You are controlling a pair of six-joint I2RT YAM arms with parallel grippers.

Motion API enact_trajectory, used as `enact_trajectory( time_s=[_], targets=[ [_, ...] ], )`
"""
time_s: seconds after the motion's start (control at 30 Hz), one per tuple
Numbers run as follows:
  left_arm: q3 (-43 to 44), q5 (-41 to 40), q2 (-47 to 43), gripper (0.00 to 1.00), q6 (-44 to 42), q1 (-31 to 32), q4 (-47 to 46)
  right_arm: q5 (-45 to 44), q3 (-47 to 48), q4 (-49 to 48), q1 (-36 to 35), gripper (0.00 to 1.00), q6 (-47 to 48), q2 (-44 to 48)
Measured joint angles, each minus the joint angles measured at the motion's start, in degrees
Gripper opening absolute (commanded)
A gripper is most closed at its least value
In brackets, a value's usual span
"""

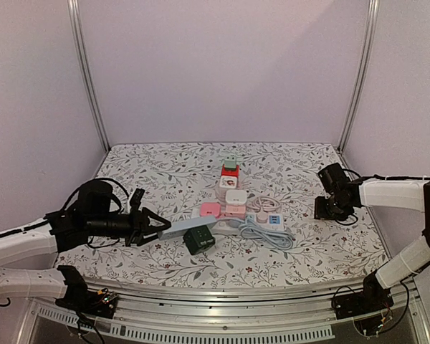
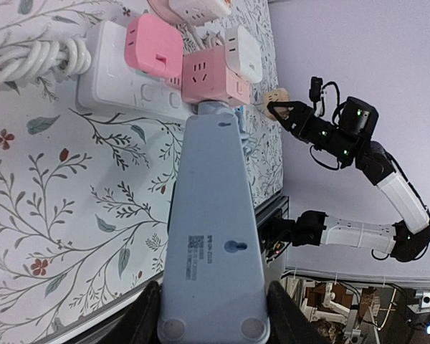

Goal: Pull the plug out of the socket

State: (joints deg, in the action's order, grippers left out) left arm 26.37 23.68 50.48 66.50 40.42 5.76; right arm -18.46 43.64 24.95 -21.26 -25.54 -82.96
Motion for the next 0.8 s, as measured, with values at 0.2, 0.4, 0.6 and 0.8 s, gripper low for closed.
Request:
enact_trajectory(
  time_s=[0.2, 0.4, 0.6, 0.8],
  targets=[
    [-0.37, -0.44, -2.19, 0.0, 0.42, -0.02, 1.81, 1.44, 0.0, -2.12, 0.15, 0.27, -0.02, -2.19],
    [-0.72, -0.72, -3.8, 0.0, 0.85, -0.04, 3.19, 1.55, 0.0, -2.73, 0.2, 0.46, 0.04, -3.91],
    [-1.25, -1.49, -3.98, 0.0, 1.11, -0.09, 6.21, 1.55, 0.0, -2.97, 0.22, 0.58, 0.07, -4.0],
    [-1.27, -1.66, -4.0, 0.0, 1.14, -0.09, 6.25, 1.68, 0.0, -3.19, 0.24, 0.71, -0.11, -4.0]
  ],
)
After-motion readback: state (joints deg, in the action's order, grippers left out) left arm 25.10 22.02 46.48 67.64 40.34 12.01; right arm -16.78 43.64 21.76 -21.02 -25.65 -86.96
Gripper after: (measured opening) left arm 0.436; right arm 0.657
